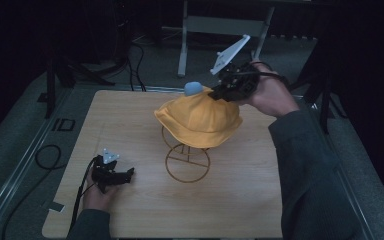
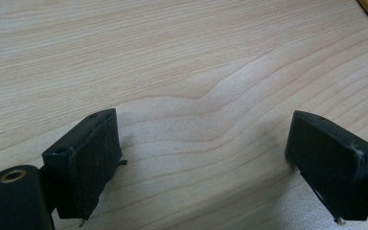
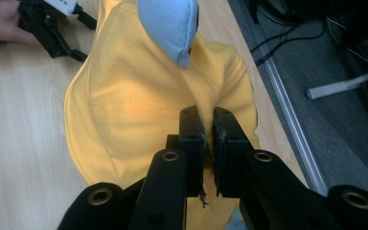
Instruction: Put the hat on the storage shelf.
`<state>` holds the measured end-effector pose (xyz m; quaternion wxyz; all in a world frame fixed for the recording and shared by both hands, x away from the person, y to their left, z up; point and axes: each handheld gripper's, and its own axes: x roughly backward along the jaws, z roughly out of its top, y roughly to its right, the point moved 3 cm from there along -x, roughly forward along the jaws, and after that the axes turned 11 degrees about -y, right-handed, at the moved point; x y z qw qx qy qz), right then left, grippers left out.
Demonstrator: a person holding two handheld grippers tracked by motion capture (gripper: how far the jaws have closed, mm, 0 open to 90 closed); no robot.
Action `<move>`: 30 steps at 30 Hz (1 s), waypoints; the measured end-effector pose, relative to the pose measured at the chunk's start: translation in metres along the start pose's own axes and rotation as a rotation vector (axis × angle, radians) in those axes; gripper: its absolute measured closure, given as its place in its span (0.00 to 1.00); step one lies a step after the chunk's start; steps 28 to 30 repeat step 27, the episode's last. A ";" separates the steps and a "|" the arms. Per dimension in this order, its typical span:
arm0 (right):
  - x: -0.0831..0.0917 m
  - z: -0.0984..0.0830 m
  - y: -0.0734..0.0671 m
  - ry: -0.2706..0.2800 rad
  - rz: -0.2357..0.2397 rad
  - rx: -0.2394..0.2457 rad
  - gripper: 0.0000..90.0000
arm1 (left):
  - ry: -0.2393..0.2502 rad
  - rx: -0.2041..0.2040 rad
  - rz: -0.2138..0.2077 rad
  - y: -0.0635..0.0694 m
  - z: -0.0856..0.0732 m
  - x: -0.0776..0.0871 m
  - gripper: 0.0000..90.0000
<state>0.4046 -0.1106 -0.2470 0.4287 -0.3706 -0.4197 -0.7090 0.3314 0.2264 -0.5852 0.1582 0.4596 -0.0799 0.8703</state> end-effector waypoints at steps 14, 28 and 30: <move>-0.058 0.043 -0.030 -0.090 0.022 0.087 0.91 | 0.001 0.001 0.000 0.000 0.000 0.000 0.13; -0.052 0.028 -0.028 -0.127 0.031 0.032 0.15 | 0.001 0.000 0.000 0.000 0.000 0.000 0.13; -0.052 0.028 -0.028 -0.127 0.031 0.032 0.15 | 0.001 0.000 0.000 0.000 0.000 0.000 0.13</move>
